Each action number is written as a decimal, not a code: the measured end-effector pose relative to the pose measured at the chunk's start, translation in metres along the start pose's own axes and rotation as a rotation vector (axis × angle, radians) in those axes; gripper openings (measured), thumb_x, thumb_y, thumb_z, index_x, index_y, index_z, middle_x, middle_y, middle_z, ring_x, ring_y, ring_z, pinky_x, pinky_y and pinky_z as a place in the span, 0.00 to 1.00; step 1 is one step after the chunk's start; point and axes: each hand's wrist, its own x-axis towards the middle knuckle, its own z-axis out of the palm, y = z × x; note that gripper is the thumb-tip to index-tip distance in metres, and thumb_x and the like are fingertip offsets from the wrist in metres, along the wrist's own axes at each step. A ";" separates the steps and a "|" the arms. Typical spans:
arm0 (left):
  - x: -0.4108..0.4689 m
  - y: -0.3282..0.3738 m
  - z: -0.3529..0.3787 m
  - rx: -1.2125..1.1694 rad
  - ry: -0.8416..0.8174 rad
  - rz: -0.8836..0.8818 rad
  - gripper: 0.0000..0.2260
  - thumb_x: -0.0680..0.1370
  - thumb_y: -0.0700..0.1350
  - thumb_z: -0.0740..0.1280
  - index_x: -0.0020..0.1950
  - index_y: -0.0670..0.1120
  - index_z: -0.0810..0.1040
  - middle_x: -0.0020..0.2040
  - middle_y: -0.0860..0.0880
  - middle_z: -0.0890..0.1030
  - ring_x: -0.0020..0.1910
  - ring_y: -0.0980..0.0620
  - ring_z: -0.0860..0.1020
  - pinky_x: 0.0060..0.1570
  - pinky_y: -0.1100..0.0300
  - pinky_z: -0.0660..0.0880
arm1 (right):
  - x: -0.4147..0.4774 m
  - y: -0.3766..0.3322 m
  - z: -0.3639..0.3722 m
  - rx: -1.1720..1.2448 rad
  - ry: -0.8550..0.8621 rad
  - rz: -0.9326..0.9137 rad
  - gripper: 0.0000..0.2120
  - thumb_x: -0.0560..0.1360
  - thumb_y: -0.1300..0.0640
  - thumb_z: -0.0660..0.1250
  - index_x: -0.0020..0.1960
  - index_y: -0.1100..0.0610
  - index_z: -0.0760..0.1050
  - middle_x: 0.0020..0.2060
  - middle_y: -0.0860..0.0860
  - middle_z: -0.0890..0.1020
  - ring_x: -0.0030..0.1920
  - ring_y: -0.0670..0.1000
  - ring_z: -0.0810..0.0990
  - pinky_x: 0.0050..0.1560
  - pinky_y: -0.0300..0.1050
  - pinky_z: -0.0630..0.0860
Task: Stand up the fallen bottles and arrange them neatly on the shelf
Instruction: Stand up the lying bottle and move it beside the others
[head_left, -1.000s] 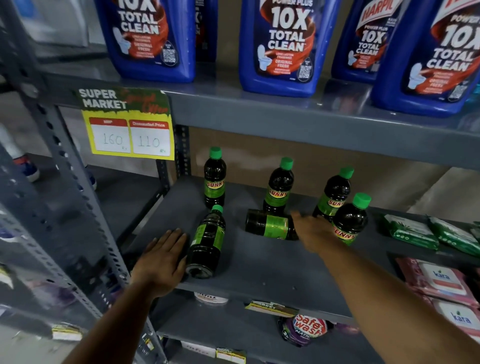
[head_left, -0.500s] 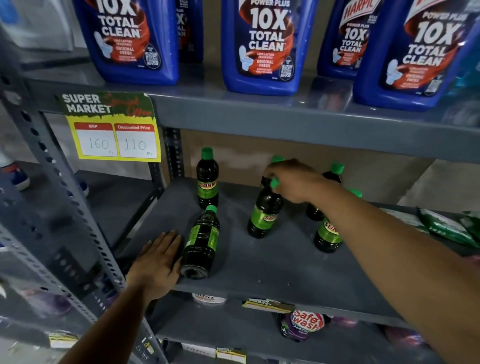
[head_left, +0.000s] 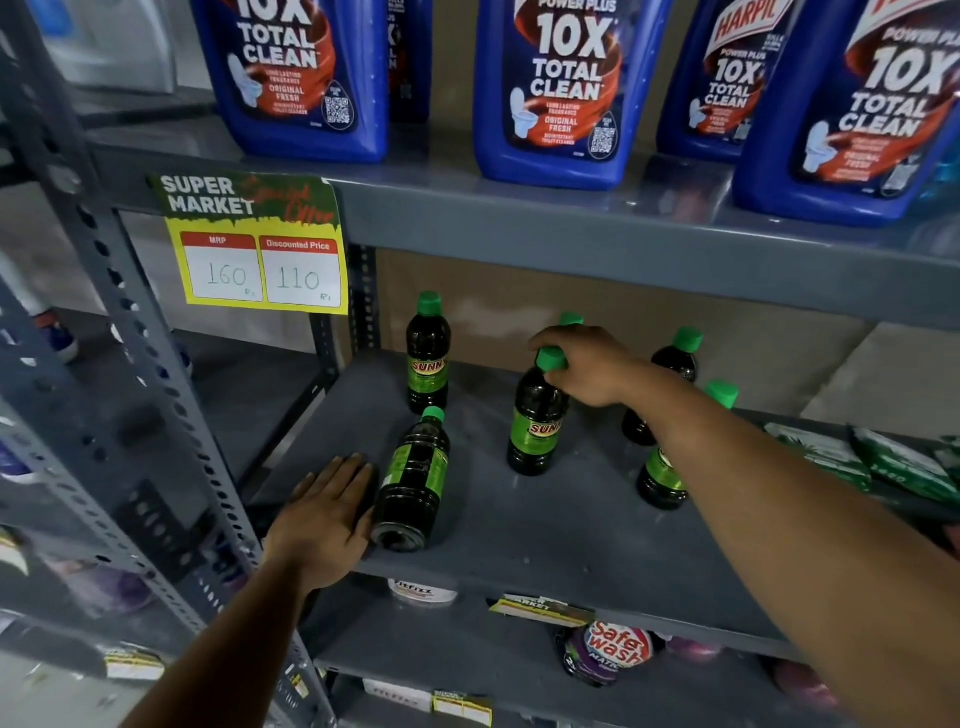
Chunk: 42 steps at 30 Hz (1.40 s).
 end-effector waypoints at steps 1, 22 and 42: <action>0.000 0.000 0.000 0.001 -0.002 0.000 0.34 0.73 0.64 0.38 0.77 0.52 0.53 0.79 0.51 0.54 0.78 0.51 0.51 0.75 0.51 0.51 | 0.000 0.001 0.001 0.006 0.005 -0.001 0.22 0.76 0.60 0.65 0.69 0.52 0.71 0.68 0.53 0.73 0.65 0.57 0.72 0.56 0.40 0.66; 0.000 0.001 0.000 0.021 -0.017 0.001 0.34 0.73 0.63 0.37 0.77 0.51 0.50 0.80 0.51 0.53 0.78 0.52 0.49 0.76 0.51 0.50 | -0.002 -0.001 0.006 -0.063 0.082 0.050 0.17 0.73 0.50 0.70 0.60 0.54 0.76 0.58 0.56 0.80 0.56 0.59 0.76 0.54 0.48 0.74; -0.002 0.001 0.001 -0.012 0.001 0.015 0.34 0.74 0.61 0.34 0.77 0.50 0.50 0.80 0.50 0.52 0.78 0.52 0.48 0.76 0.51 0.49 | -0.025 -0.094 0.133 0.612 -0.208 0.405 0.31 0.67 0.38 0.72 0.62 0.55 0.71 0.56 0.54 0.78 0.55 0.55 0.79 0.46 0.44 0.75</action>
